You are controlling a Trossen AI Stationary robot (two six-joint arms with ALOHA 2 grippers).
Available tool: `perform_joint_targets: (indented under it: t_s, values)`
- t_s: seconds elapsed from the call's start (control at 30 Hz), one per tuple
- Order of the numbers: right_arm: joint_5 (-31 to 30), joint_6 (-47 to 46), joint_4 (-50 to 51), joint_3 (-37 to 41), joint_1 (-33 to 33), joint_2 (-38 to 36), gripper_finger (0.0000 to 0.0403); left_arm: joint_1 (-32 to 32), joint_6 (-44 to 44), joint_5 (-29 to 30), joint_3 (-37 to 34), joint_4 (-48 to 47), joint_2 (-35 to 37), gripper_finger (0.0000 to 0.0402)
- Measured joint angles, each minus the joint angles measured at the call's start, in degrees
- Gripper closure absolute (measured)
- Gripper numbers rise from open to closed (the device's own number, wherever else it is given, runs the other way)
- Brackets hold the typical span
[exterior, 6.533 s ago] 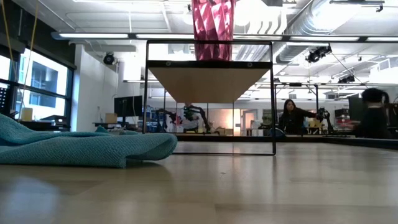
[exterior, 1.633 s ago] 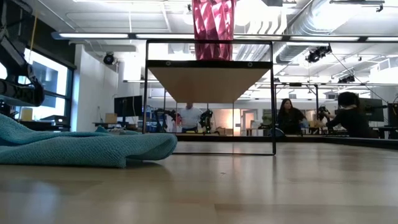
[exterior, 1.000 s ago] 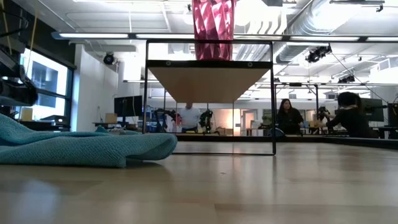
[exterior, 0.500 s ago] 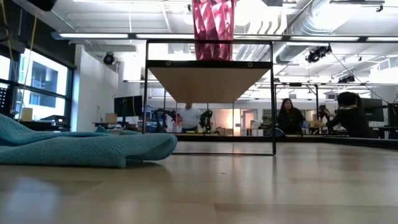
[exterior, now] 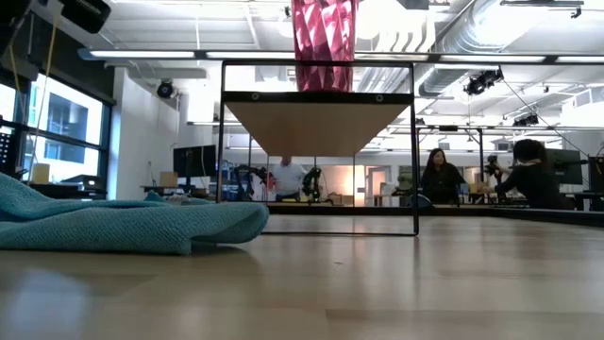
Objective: Stack small to large cups/mugs on shelf
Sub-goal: Return to Home Position
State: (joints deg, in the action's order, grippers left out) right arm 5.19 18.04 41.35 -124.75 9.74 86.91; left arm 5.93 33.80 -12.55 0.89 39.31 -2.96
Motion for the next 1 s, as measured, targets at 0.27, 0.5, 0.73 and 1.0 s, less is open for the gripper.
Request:
perform_joint_targets:
  t_s: [0.27,0.5,0.73,1.0]
  values:
    - [0.0,0.0,0.2,0.0,0.0,0.0,0.0288,-7.7,3.1,-4.4,0.0,-0.3,0.0,0.0305]
    - [1.3,-1.0,0.8,0.0,0.0,0.0,0.0288,-11.3,6.9,-7.8,0.0,0.2,0.0,0.0305]
    - [1.5,-3.1,3.0,0.0,0.0,0.0,0.0288,-11.2,1.0,-4.6,0.0,-8.3,0.0,0.0305]
    - [1.8,-4.8,3.9,0.0,0.0,0.0,0.0288,-11.2,-5.0,-3.0,0.0,-16.6,0.0,0.0305]
